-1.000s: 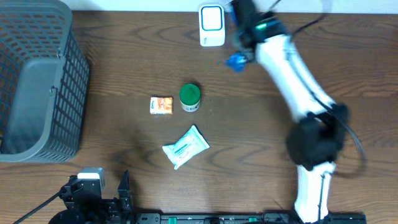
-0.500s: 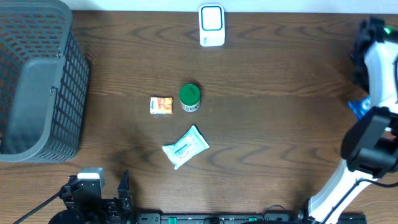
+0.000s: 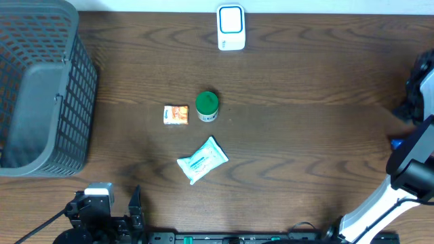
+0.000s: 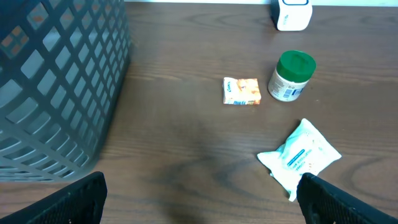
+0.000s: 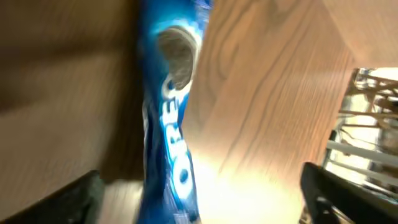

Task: Scan the item barcode
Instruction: 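Carry Oreo pack to the right table edge and release, then reach right gripper to the green-capped jar and grasp it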

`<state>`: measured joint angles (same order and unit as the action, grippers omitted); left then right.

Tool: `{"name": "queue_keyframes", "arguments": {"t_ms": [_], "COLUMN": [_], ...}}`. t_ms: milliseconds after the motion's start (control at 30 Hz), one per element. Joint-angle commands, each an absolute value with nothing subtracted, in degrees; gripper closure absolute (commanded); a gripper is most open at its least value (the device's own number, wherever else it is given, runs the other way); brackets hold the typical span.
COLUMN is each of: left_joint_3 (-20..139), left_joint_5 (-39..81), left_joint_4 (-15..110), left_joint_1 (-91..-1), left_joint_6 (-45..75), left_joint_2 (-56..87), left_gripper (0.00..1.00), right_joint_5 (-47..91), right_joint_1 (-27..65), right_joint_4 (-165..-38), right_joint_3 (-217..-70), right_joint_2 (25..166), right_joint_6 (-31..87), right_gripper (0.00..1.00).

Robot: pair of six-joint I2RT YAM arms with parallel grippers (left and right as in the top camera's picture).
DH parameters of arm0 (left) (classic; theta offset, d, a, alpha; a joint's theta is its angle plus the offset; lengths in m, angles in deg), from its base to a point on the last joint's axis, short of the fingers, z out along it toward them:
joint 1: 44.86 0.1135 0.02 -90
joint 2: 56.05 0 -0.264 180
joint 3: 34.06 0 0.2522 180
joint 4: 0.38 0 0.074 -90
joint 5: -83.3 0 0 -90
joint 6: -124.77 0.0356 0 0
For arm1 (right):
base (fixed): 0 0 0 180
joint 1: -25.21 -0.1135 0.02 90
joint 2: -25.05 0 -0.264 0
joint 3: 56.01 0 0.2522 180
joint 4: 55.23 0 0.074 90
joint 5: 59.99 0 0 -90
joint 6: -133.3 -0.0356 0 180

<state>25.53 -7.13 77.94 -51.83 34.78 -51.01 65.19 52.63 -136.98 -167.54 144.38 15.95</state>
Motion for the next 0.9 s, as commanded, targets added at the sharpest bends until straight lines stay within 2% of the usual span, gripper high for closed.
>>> {"name": "queue_keyframes", "arguments": {"t_ms": [0,167,233,367,500,600,733,867], "left_joint_3": [25.61,25.61,25.61,25.61,25.61,25.61,25.61,25.61], "left_joint_5": [-7.83,-7.83,-7.83,-7.83,-7.83,-7.83,-7.83,-7.83], "left_joint_4": [78.07,78.07,78.07,78.07,78.07,78.07,78.07,78.07], "left_joint_1": [-52.07,-52.07,-52.07,-52.07,-52.07,-52.07,-52.07,-52.07], "left_joint_6": [35.15,35.15,35.15,35.15,35.15,35.15,35.15,35.15], "left_joint_2": [-51.38,-51.38,-51.38,-51.38,-51.38,-51.38,-51.38,-51.38], "left_gripper": [0.02,0.03,0.02,0.02,0.02,0.02,0.02,0.02], "right_joint_5": [52.71,28.23,14.07,-1.32,1.72,7.38,24.25,26.90], "right_joint_1": [48.32,40.19,35.21,26.73,14.95,7.30,-6.23,-11.81], "right_joint_4": [-144.11,-153.26,-152.76,-146.62,-141.46,-137.90,-131.80,-128.35], "right_joint_3": [-180.09,-190.25,-189.71,-187.45,-185.64,-185.62,-185.62,-185.62], "right_joint_2": [143.55,143.55,143.57,143.57,143.59,143.59,144.71,148.07], "right_joint_6": [18.55,18.57,19.57,20.49,9.80,6.68,-0.58,-2.76], "right_gripper": [0.01,0.01,0.01,0.01,0.01,0.01,0.01,0.01]}}
